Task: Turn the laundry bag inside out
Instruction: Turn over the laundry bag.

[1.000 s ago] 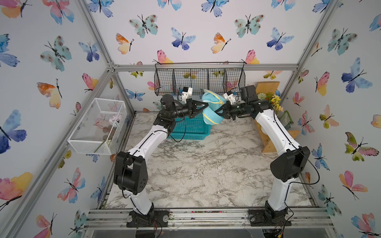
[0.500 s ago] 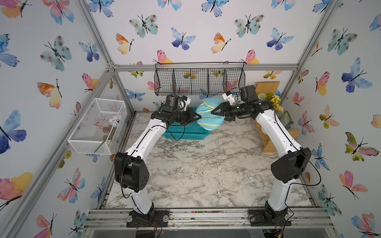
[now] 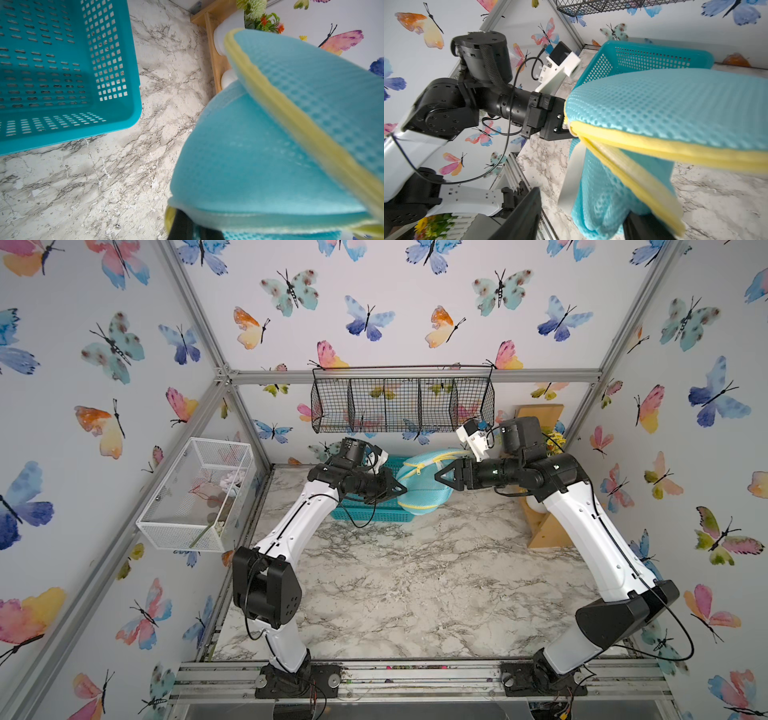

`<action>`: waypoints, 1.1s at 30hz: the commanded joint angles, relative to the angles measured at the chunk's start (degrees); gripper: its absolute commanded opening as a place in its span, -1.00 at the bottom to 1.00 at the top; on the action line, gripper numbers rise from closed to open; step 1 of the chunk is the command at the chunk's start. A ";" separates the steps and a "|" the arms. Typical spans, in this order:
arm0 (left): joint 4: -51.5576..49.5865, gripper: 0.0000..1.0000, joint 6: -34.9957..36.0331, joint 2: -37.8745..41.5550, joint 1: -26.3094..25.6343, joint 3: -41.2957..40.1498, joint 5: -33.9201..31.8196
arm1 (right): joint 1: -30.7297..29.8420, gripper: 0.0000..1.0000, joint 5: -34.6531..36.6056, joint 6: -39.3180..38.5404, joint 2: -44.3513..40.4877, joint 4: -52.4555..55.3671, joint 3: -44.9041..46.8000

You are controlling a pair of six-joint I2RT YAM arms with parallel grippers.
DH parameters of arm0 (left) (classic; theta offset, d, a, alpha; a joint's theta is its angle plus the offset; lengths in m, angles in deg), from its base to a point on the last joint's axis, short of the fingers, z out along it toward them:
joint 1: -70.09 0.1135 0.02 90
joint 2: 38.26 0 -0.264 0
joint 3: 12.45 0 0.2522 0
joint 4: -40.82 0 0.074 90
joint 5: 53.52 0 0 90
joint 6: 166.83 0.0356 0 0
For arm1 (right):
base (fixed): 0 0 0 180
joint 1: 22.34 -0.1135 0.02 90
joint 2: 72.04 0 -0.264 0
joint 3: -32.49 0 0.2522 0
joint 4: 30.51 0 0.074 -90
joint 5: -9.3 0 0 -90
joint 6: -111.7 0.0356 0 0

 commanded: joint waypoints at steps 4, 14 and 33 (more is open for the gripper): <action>-1.89 -1.00 0.00 1.80 0.79 2.82 0.35 | 0.11 0.25 14.09 -5.41 -1.19 0.93 -2.34; 4.83 -1.00 -4.18 2.70 1.27 0.85 6.12 | 0.11 0.29 3.27 -4.90 -2.85 -5.80 3.51; 9.43 -1.00 -8.51 2.76 1.47 0.46 10.33 | -10.26 0.42 21.40 -26.16 -5.91 -12.49 14.24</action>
